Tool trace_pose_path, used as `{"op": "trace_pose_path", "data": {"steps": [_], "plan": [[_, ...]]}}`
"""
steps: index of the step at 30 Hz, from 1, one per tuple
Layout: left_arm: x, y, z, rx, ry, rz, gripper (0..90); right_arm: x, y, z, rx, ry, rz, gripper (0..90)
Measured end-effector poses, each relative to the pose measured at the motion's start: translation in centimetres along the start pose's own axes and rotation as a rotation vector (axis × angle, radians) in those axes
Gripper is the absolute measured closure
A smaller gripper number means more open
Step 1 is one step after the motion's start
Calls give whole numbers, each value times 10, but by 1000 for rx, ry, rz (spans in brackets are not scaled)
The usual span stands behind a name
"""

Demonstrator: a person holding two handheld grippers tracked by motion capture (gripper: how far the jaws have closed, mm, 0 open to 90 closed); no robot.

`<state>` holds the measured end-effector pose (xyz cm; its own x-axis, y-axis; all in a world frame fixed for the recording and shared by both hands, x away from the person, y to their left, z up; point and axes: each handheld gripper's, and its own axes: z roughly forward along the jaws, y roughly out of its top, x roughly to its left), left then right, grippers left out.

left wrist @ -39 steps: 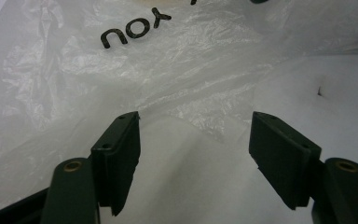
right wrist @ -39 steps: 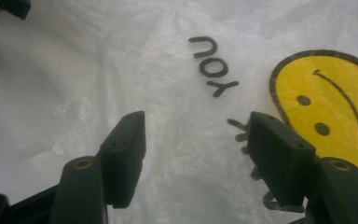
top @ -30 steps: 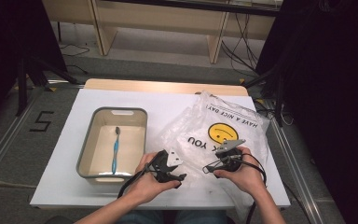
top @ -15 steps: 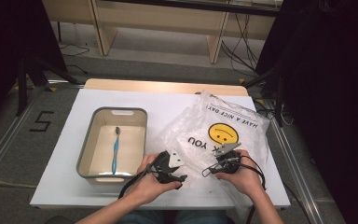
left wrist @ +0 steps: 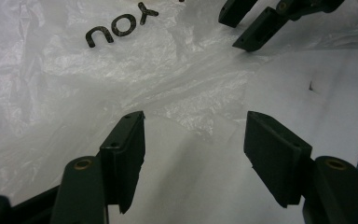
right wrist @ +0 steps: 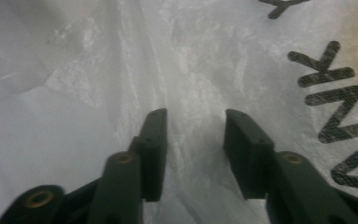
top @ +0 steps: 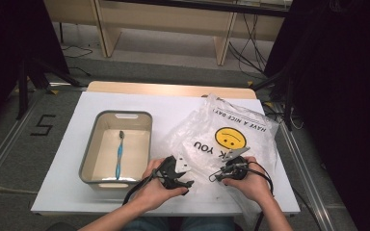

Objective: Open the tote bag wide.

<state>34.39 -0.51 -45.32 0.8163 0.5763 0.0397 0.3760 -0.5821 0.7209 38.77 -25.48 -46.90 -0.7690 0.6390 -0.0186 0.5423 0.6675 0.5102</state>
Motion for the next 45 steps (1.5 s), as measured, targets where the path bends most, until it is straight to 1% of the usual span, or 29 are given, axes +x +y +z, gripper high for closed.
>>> {"op": "trace_pose_path", "data": {"steps": [5,7,9,12,14,16,17,19,21,23,27,30,34,37,39,41,44,45], "plan": [[-2,0,2,2,-3,8,398,-2,-1,-1,-8,-14,59,818],[-3,0,3,3,-6,15,417,-2,-1,-2,-7,-18,70,864],[-4,0,4,0,-11,17,443,-2,-1,-3,-10,-24,75,891],[-5,1,4,1,-13,30,486,-1,0,-7,-32,-26,96,895],[-6,2,5,-2,-17,48,529,0,3,-12,-67,-31,95,900],[-8,4,7,-6,-30,64,587,2,6,-18,-96,-45,92,900],[-9,5,8,-13,-33,65,617,3,7,-21,-106,-51,94,900],[-10,8,10,-16,-30,77,691,5,10,-25,-132,-67,92,900],[-11,11,13,-19,-23,85,735,7,12,-29,-163,-80,97,900],[-12,13,17,-9,-19,99,768,8,15,-34,-190,-99,94,900],[-15,16,25,-2,1,114,793,11,20,-44,-254,-136,98,900],[-17,18,33,8,14,115,804,14,24,-50,-298,-160,102,900],[-17,18,43,39,29,151,812,16,29,-56,-353,-181,125,900],[-18,16,50,55,33,159,822,17,33,-62,-385,-191,144,900],[-19,14,53,62,32,156,824,17,35,-66,-405,-196,154,900],[-19,13,54,80,31,165,826,17,38,-69,-427,-203,162,900],[-17,13,54,86,27,156,830,16,41,-75,-462,-215,170,900],[-17,13,55,84,22,146,830,16,43,-77,-472,-219,172,900]]}}
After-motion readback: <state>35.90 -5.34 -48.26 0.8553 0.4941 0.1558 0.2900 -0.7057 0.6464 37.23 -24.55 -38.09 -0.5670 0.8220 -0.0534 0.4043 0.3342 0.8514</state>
